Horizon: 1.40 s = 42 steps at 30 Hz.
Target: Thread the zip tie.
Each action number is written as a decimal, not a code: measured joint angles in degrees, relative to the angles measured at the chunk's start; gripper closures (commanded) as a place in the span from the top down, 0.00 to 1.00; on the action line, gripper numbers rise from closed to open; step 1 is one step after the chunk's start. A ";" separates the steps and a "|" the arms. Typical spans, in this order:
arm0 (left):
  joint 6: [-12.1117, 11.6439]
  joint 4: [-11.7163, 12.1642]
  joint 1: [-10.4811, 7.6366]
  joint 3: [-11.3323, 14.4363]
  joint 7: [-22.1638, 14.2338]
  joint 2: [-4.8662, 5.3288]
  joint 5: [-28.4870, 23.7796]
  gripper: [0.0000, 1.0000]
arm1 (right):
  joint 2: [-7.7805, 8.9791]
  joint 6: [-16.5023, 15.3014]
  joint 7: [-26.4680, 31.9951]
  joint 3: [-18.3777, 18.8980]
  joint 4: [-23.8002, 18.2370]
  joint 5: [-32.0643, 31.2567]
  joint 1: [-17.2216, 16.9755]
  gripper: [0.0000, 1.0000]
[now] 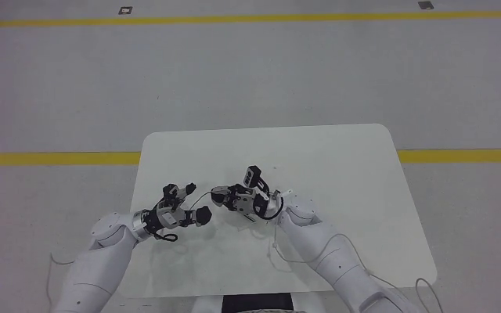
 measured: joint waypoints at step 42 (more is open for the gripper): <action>-6.87 -0.71 0.16 0.95 4.10 2.17 7.35 0.31 | 2.49 5.02 -1.68 -3.19 -3.49 -10.64 0.77 0.00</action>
